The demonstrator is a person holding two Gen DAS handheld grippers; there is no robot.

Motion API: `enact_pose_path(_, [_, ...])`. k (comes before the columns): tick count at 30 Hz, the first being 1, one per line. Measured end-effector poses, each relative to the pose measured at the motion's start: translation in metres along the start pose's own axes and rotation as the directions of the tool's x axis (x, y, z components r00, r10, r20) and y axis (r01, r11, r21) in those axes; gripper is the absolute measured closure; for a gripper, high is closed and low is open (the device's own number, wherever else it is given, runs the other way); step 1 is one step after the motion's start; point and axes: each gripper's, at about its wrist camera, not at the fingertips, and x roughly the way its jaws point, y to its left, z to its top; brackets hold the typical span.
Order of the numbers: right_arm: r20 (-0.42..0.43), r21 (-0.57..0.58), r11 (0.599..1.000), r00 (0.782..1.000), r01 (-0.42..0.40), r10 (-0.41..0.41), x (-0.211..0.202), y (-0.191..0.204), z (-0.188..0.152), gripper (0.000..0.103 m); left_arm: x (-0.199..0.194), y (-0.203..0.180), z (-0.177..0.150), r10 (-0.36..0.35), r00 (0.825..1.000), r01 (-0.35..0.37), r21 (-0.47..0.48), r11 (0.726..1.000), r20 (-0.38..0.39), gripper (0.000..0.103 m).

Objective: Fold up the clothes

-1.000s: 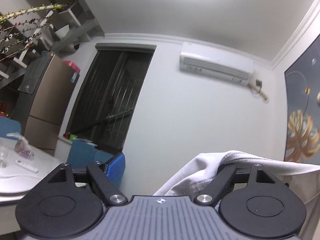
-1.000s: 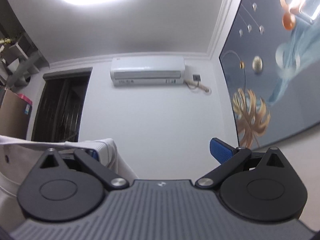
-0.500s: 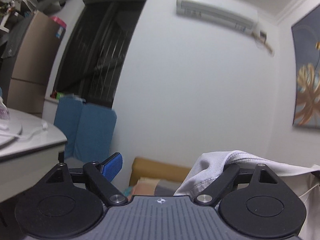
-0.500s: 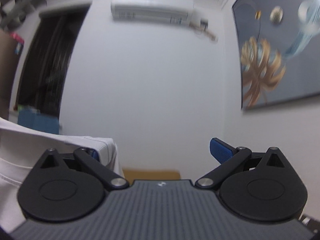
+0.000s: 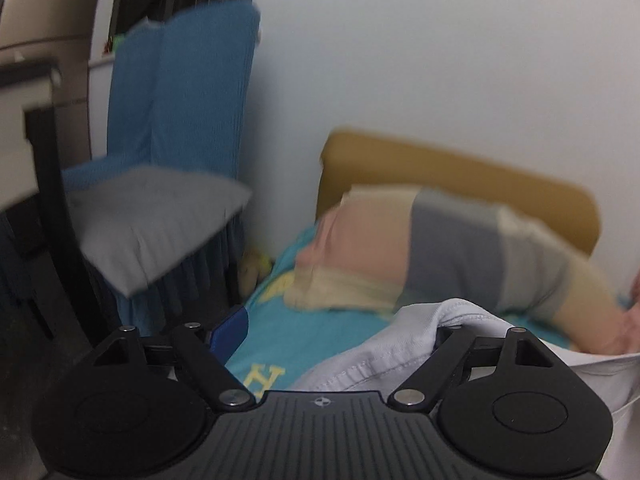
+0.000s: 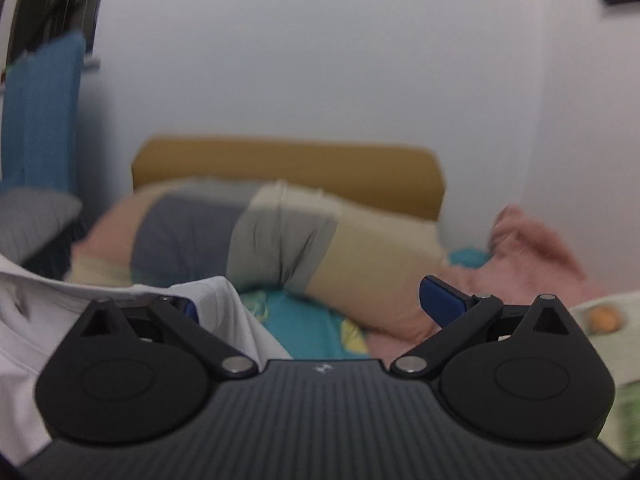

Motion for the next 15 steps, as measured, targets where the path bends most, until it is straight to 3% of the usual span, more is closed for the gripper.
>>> enact_pose_path(5, [-0.183, -0.028, 0.990, 0.975, -0.135, 0.128, 0.052, 0.016, -0.022, 0.000, 0.085, 0.005, -0.048, 0.006, 0.982, 0.011, 0.089, 0.996, -0.190, 0.017])
enact_pose_path(8, [-0.291, -0.032, 0.976, 0.936, -0.216, 0.198, 0.083, 0.025, -0.035, 0.000, 0.114, 0.003, -0.054, -0.029, 0.932, 0.091, 0.156, 0.984, -0.362, 0.014])
enact_pose_path(11, [-0.395, -0.027, 0.955, 0.880, -0.297, 0.262, 0.114, 0.034, -0.048, 0.000, 0.120, 0.002, -0.044, -0.051, 0.895, 0.142, 0.174, 0.974, -0.443, 0.007])
enact_pose_path(13, [-0.393, -0.011, 0.950, 0.875, -0.313, 0.284, 0.105, 0.037, -0.042, 0.000, 0.116, 0.002, -0.032, -0.106, 0.870, 0.195, 0.139, 0.971, -0.482, 0.005])
enact_pose_path(14, [-0.386, -0.003, 0.948, 0.875, -0.319, 0.293, 0.098, 0.039, -0.038, 0.000, 0.106, 0.003, -0.027, -0.116, 0.872, 0.205, 0.140, 0.969, -0.476, 0.005])
enact_pose_path(15, [-0.380, 0.006, 0.946, 0.874, -0.325, 0.302, 0.092, 0.040, -0.033, 0.000, 0.092, 0.000, -0.023, -0.111, 0.884, 0.202, 0.157, 0.967, -0.453, 0.004])
